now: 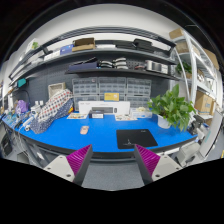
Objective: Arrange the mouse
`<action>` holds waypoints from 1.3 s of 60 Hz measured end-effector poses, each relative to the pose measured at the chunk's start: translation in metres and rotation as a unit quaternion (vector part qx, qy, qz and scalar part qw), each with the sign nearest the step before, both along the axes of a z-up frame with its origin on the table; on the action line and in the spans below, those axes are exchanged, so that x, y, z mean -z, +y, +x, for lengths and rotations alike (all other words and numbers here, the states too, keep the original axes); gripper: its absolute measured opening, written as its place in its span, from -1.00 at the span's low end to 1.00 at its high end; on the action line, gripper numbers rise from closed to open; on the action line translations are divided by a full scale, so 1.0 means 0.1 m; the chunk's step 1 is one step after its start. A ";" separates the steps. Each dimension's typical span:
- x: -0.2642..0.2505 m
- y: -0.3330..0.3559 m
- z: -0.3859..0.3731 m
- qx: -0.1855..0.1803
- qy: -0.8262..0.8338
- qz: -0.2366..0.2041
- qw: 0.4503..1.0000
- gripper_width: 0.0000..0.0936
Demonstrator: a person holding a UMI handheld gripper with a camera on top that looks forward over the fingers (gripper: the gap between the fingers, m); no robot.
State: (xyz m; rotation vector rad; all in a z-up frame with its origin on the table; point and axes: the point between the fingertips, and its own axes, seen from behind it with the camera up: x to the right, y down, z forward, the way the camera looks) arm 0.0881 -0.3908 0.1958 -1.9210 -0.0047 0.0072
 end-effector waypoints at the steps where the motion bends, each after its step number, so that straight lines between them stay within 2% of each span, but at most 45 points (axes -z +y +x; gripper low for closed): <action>1: 0.00 0.00 -0.01 -0.001 0.000 0.001 1.000 0.81; 7: 0.16 0.00 -0.07 -0.003 0.016 0.006 1.000 0.79; 13: 0.51 0.02 -0.21 -0.005 0.024 -0.013 1.000 0.78; 27: 1.24 0.45 -0.89 -0.057 0.017 -0.064 0.996 0.77; 38: 1.55 1.21 -1.34 -0.074 0.016 -0.089 0.993 0.78; 70: 2.06 3.62 -2.16 -0.074 0.008 -0.133 0.988 0.75; 75: 2.06 3.88 -2.18 -0.069 0.004 -0.138 0.988 0.70; 78: 2.06 3.99 -2.19 -0.062 0.003 -0.140 0.988 0.58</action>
